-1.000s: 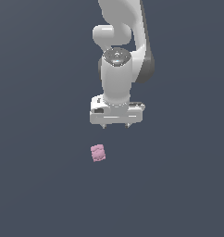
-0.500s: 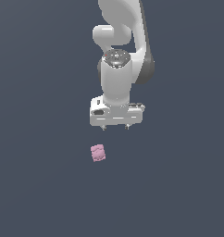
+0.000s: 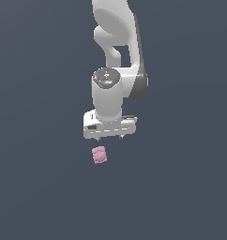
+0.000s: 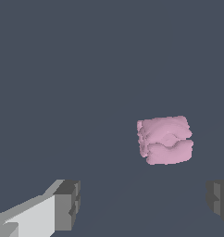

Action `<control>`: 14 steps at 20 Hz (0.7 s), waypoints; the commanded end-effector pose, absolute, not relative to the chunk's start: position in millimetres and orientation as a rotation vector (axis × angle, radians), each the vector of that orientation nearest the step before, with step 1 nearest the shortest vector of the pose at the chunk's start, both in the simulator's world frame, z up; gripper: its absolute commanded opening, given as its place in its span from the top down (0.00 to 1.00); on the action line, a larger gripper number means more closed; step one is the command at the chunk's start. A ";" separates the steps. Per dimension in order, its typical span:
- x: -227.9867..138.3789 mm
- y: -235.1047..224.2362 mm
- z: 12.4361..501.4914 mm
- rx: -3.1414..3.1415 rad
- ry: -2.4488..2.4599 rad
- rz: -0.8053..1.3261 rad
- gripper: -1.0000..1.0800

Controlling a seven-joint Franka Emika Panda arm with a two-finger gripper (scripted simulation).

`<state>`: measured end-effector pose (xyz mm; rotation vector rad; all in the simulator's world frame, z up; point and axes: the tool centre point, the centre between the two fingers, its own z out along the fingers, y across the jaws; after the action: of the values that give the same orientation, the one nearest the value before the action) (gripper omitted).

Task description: Pick up the object and move it to a goal position.

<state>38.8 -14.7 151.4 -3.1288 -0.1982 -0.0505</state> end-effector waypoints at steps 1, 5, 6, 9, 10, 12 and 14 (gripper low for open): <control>46.5 -27.8 136.9 -3.128 -0.242 -0.038 0.04; 56.2 -46.3 116.0 -3.125 -0.305 -0.020 0.04; 58.0 -50.1 111.6 -3.124 -0.318 -0.017 0.04; 62.0 -59.4 100.9 -3.122 -0.349 -0.008 0.04; 62.9 -61.8 98.1 -3.121 -0.357 -0.006 0.04; 64.3 -65.4 93.8 -3.120 -0.369 -0.003 0.04; 65.1 -67.7 91.2 -3.119 -0.376 -0.001 0.04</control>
<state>63.8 -66.0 93.3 -3.1199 -0.3670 -0.0010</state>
